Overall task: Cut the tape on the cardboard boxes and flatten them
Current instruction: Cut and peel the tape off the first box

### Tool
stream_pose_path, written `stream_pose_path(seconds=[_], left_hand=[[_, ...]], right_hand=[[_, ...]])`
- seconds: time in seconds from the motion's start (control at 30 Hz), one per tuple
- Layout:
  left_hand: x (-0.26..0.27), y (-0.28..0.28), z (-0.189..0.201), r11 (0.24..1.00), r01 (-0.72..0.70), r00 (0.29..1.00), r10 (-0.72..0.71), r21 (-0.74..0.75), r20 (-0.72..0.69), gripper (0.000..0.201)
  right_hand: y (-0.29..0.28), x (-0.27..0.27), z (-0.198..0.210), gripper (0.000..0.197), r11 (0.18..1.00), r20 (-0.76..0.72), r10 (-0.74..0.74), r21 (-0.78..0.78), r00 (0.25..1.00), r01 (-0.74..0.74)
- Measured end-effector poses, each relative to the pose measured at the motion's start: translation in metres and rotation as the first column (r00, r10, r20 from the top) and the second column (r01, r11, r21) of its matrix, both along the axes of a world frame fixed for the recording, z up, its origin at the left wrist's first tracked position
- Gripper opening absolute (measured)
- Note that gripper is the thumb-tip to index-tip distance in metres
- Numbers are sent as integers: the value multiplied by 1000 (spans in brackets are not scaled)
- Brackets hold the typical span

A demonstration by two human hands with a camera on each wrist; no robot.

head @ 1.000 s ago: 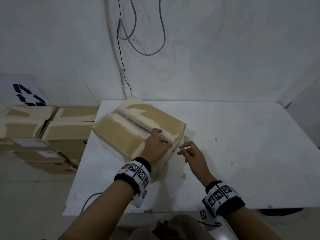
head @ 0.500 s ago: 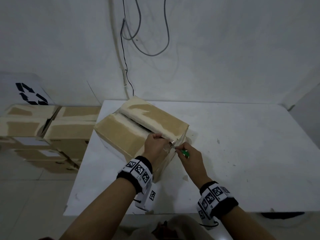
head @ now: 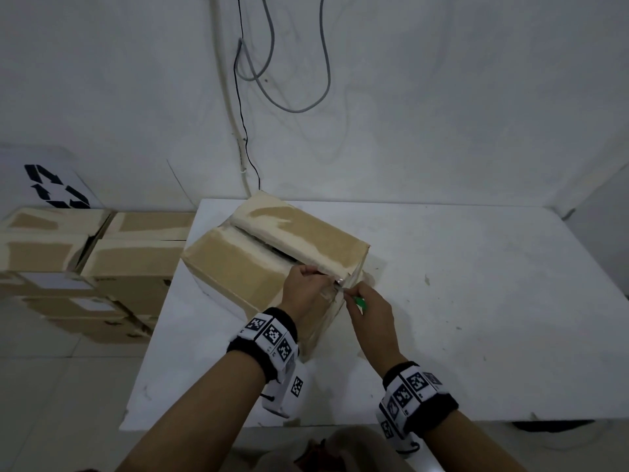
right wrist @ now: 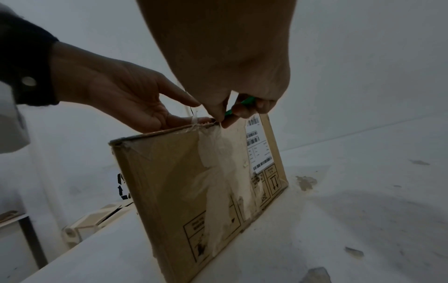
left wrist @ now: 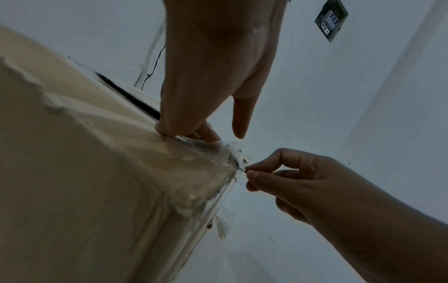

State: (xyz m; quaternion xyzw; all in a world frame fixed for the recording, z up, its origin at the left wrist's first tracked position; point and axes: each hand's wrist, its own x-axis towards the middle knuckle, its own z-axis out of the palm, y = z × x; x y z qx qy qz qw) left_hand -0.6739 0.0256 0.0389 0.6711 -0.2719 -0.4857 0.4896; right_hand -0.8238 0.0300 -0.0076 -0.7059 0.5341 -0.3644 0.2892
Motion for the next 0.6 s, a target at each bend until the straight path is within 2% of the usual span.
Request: stream_pose_path(seconds=[0.33,0.6], left_hand=[[-2,4,-2,999,48,999,-48,4,2,41],[-3,3,3,994,100,995,-100,52,4,43]], right_hand=[[-10,3,0,9,999,0,-11,-49,1000,11],[-22,2,0,16,999,48,-42,-23,998,43]])
